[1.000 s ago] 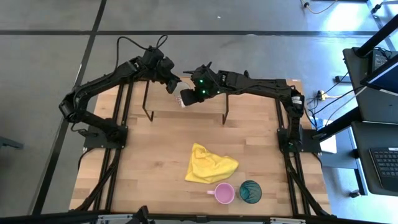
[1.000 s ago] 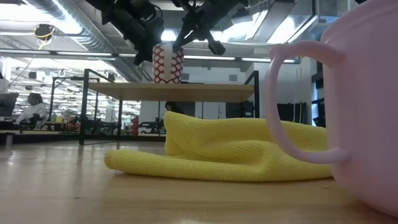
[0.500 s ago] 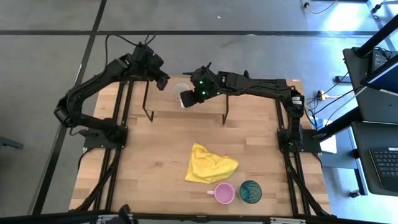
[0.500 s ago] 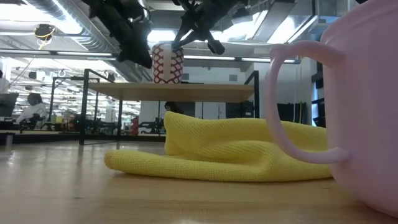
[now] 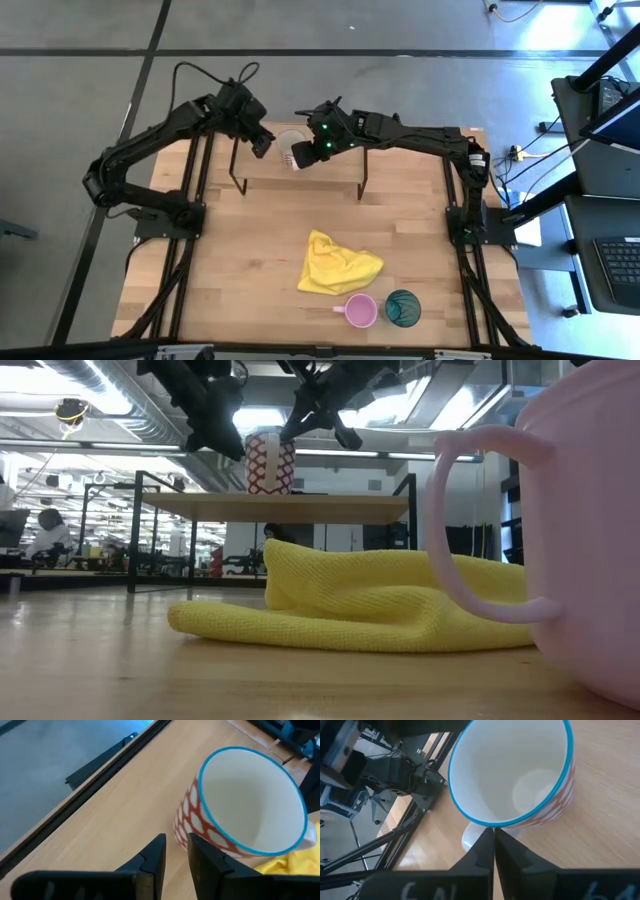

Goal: Stack small to large cups/mugs on shelf
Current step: Adjust the red patterned mug on the shelf, then put the pink mug on the shelf

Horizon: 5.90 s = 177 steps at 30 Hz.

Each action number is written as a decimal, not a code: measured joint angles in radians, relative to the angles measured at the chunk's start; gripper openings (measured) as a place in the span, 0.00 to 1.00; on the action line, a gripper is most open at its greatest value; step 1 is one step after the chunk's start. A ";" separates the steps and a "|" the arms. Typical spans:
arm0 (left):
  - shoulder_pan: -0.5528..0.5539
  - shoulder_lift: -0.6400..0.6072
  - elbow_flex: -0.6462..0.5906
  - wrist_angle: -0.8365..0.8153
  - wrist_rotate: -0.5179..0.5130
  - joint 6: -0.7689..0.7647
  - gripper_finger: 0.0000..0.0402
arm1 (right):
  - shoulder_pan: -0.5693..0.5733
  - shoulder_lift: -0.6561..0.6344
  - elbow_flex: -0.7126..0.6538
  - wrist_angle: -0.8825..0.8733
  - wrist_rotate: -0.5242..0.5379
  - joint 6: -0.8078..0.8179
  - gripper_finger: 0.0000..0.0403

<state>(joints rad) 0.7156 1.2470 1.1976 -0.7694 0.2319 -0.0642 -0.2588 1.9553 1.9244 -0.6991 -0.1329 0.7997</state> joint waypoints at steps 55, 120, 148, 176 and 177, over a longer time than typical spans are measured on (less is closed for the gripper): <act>0.001 -0.205 0.000 -0.107 0.110 0.180 0.18 | 0.098 -0.008 0.418 -0.206 0.068 -0.760 0.04; -1.584 0.164 -0.001 0.166 -0.824 -0.699 0.18 | 0.893 -0.038 -0.040 -0.365 0.063 0.188 0.00; -1.697 0.164 -0.001 0.156 -0.960 -0.766 0.18 | 0.892 0.189 0.082 -0.504 0.151 0.240 0.00; -1.697 0.165 0.000 0.149 -0.980 -0.770 0.18 | 0.885 0.283 0.079 -0.369 0.169 0.181 0.00; -1.697 0.165 0.000 0.149 -0.980 -0.770 0.18 | 0.884 0.283 0.079 -0.354 0.169 0.168 0.00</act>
<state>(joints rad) -0.9813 1.4117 1.1973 -0.6209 -0.7479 -0.8345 0.6249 2.2383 2.0037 -1.0529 0.0364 0.9678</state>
